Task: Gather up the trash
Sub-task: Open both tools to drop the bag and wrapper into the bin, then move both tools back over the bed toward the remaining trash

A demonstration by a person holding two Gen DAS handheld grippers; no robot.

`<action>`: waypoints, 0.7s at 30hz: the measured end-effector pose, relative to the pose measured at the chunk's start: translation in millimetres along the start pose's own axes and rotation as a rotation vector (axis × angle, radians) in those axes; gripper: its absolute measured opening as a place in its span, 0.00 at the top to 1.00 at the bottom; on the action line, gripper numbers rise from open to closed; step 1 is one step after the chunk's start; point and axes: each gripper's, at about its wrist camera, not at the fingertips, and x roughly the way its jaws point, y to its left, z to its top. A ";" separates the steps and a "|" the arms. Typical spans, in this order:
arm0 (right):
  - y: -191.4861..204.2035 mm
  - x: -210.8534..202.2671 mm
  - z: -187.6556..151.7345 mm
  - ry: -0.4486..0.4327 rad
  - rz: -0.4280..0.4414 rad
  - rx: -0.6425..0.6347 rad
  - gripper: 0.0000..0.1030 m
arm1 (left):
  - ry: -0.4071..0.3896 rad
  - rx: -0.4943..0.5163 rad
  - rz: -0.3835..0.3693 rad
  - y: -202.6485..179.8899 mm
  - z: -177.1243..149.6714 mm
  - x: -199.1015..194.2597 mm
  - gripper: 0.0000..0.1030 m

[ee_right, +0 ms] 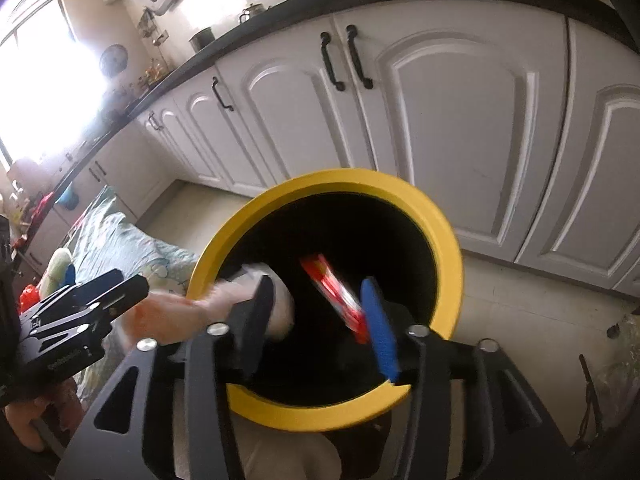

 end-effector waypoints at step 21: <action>63.0 -53.5 4.3 -0.158 0.076 -0.122 0.30 | -0.183 -0.154 0.093 60.1 -10.1 -93.0 0.11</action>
